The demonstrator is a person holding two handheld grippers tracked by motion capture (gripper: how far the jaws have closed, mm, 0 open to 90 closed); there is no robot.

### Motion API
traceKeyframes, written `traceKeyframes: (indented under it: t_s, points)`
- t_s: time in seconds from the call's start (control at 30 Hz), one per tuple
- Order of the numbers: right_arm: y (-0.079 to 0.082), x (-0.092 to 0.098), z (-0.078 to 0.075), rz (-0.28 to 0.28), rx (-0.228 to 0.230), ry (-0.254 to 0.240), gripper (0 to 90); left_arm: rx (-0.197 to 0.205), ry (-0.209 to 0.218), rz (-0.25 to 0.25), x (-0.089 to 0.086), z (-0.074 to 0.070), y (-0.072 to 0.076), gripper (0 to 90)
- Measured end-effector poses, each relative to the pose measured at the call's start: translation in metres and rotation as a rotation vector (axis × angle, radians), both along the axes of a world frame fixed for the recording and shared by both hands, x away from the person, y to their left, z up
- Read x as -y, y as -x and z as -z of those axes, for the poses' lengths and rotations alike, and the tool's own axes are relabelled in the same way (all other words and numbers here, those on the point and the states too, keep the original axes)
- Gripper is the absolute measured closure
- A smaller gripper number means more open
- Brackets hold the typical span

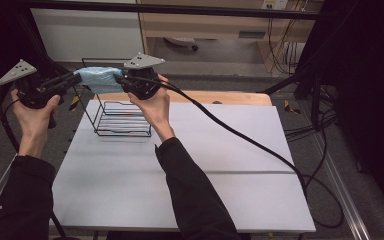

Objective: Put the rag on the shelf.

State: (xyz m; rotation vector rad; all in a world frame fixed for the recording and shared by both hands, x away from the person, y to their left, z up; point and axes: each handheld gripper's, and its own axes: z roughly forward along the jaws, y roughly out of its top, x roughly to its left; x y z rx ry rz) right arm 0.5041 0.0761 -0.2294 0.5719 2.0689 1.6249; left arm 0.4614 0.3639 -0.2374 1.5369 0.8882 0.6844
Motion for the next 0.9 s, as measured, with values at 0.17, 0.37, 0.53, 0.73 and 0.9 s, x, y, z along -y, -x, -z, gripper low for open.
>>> traceKeyframes:
  t_s: [0.17,0.37,0.53,0.73,0.9]
  points:
    - [0.002,0.0,0.001,-0.015,0.004,0.016,78.8,-0.032,0.006,-0.015,-0.002,-0.008,0.003,74.9]
    - [0.004,0.0,0.002,-0.03,0.018,0.035,78.7,-0.064,0.05,-0.035,-0.005,-0.029,0.003,77.4]
    - [0.005,0.0,0.002,-0.037,0.022,0.043,78.6,-0.098,0.039,-0.057,-0.006,-0.046,-0.002,88.6]
    - [0.004,0.002,0.005,-0.05,0.019,0.031,78.1,-0.156,0.011,-0.034,-0.001,-0.047,-0.012,89.8]
    - [0.003,0.006,0.007,-0.062,0.011,0.021,77.7,-0.184,-0.042,-0.015,0.003,-0.04,-0.014,89.8]
